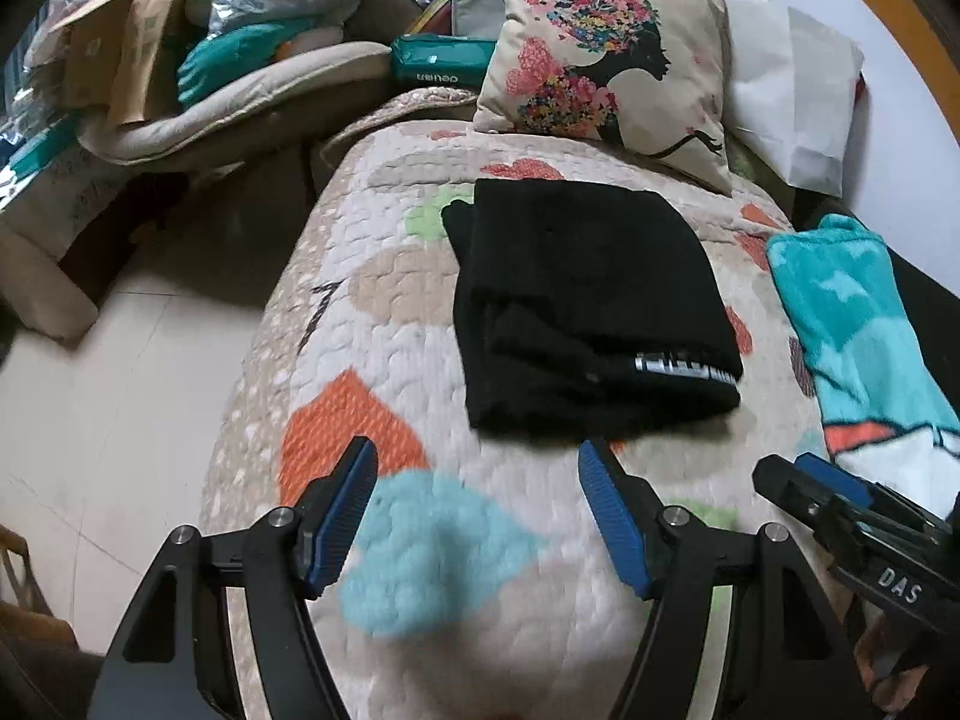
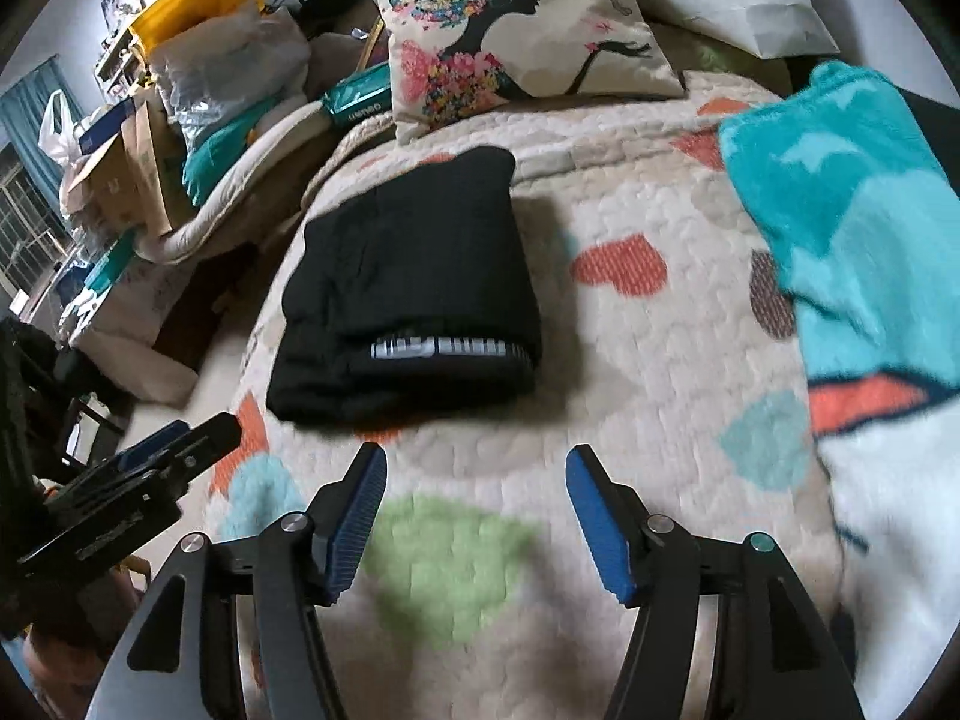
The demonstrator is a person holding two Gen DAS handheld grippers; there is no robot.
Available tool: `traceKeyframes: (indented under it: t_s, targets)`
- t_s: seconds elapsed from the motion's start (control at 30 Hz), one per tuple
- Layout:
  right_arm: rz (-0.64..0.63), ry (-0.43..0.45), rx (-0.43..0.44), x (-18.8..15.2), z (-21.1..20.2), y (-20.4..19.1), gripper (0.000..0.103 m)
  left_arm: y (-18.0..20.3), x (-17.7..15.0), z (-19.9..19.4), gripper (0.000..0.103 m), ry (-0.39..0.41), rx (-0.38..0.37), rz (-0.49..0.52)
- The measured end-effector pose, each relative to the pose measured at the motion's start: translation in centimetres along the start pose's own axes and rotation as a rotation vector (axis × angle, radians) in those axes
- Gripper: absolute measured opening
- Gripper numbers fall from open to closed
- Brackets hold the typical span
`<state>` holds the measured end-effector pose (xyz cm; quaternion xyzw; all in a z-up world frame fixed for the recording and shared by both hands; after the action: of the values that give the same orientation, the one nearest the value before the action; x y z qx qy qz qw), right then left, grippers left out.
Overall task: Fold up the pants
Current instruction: 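Open the right gripper and release the folded shorts on the quilt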
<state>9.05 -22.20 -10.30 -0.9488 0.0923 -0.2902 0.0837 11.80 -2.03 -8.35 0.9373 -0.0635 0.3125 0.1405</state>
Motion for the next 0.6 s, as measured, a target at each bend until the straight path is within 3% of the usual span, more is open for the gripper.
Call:
traceKeyframes:
  t_s: [0.17,0.33,0.6]
  targets:
    - [-0.001,0.005,0.009,-1.4,-1.1,-0.4,0.068,-0.2,-1.4,-3.6,0.069,0.054,0.010,-0.031]
    - [-0.052,0.051,0.017,-2.5,-3.0,-2.0,0.069,0.4,-1.6,-7.3,0.072,0.141,0.061,0.007]
    - [-0.142,0.130,-0.012,-3.4,-5.4,-3.7,0.071,2.0,-1.8,-9.7,0.075,0.176,0.070,0.057]
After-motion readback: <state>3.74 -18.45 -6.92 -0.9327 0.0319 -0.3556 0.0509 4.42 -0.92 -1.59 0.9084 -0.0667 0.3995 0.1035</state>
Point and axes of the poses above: each gripper's, at about its wrist camera, not at the fingertips, and z roughly the way its jaws point, y to its right, x to its top, the point moved 6 cm from there along z, roughly the way its jaws point, and after that the axes turned 7 degrees about -x, right-handed, at the moved point
